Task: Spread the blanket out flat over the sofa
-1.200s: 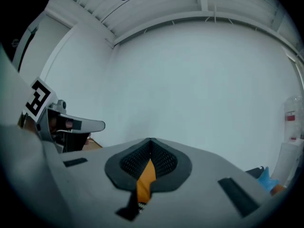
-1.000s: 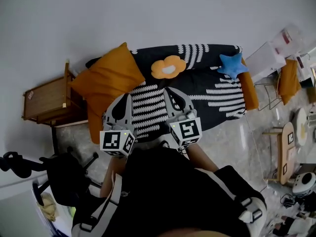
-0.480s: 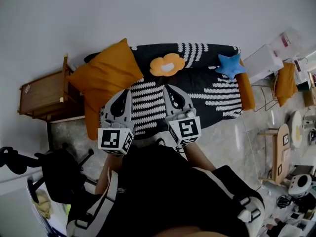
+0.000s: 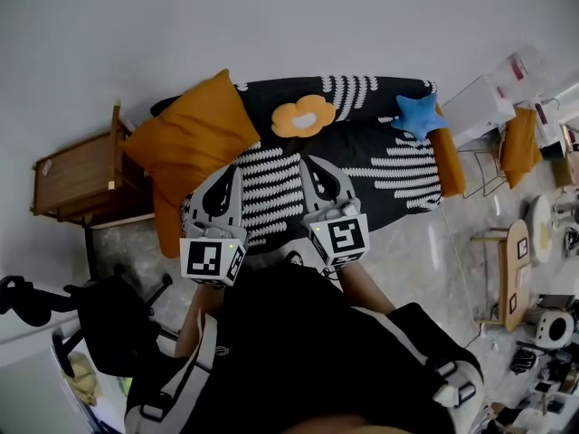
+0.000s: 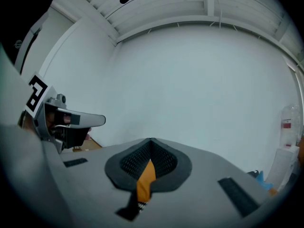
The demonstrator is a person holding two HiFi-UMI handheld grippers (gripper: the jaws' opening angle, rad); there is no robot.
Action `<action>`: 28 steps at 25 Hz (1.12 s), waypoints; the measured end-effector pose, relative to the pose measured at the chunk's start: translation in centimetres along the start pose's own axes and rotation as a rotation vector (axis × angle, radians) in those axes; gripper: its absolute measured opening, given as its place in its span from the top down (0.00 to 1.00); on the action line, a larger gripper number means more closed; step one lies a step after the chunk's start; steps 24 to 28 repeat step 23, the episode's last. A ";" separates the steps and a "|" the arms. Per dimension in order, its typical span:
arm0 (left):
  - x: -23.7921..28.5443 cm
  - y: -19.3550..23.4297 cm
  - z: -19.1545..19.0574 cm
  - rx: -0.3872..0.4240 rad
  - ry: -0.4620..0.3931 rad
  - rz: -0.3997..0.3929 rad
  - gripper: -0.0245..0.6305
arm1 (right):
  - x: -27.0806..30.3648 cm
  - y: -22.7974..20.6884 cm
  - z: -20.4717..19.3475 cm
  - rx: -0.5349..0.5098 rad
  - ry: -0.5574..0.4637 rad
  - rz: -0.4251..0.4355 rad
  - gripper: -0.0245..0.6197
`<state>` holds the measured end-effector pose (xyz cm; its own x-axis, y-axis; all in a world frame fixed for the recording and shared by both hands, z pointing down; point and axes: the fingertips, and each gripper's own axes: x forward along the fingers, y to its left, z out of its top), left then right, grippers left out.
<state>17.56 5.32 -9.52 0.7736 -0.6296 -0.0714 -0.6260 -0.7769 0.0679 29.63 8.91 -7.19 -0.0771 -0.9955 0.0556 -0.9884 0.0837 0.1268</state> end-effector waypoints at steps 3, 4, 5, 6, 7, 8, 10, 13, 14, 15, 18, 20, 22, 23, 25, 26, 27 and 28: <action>0.0 0.3 -0.3 -0.011 0.007 -0.002 0.93 | -0.1 0.0 0.2 0.000 0.002 -0.009 0.95; -0.1 0.5 -0.4 -0.014 0.009 -0.003 0.93 | 0.0 0.2 0.2 0.000 0.004 -0.010 0.95; -0.1 0.6 -0.4 -0.017 0.010 -0.004 0.93 | 0.1 0.3 0.2 -0.001 0.005 -0.010 0.95; -0.2 0.7 -0.4 -0.020 0.010 -0.006 0.93 | 0.1 0.4 0.3 -0.003 0.005 -0.010 0.95; -0.2 0.8 -0.4 -0.022 0.009 -0.007 0.93 | 0.1 0.5 0.3 -0.003 0.005 -0.010 0.95; -0.4 0.8 -0.4 -0.025 0.009 -0.009 0.93 | 0.1 0.6 0.3 -0.003 0.006 -0.011 0.95; -0.7 1.1 -0.4 -0.032 0.009 -0.011 0.93 | 0.1 1.0 0.3 -0.004 0.009 -0.012 0.95; -0.9 1.7 -0.3 -0.035 0.007 -0.013 0.93 | 0.3 1.6 0.7 -0.011 0.011 -0.016 0.95; -1.0 1.9 -0.3 -0.035 0.006 -0.014 0.93 | 0.4 1.8 0.8 -0.012 0.010 -0.018 0.95; -1.1 2.1 -0.2 -0.035 0.006 -0.015 0.93 | 0.4 2.0 0.9 -0.012 0.012 -0.019 0.95; -1.7 2.7 -0.4 -0.039 0.010 -0.019 0.93 | 0.4 2.9 0.7 -0.004 0.023 -0.027 0.95; -2.2 3.3 -0.7 -0.043 0.015 -0.020 0.93 | 0.5 3.5 0.8 -0.008 0.019 -0.034 0.95; -2.6 4.0 -0.9 -0.047 0.018 -0.019 0.93 | 0.7 4.1 0.9 -0.015 0.014 -0.042 0.95; -2.8 4.3 -1.0 -0.049 0.020 -0.018 0.93 | 0.7 4.3 1.0 -0.017 0.012 -0.046 0.95; -2.8 4.3 -1.0 -0.049 0.020 -0.018 0.93 | 0.7 4.3 1.0 -0.017 0.012 -0.046 0.95; -2.8 4.3 -1.0 -0.049 0.020 -0.018 0.93 | 0.7 4.3 1.0 -0.017 0.012 -0.046 0.95; -2.8 4.3 -1.0 -0.049 0.020 -0.018 0.93 | 0.7 4.3 1.0 -0.017 0.012 -0.046 0.95; -2.8 4.3 -1.0 -0.049 0.020 -0.018 0.93 | 0.7 4.3 1.0 -0.017 0.012 -0.046 0.95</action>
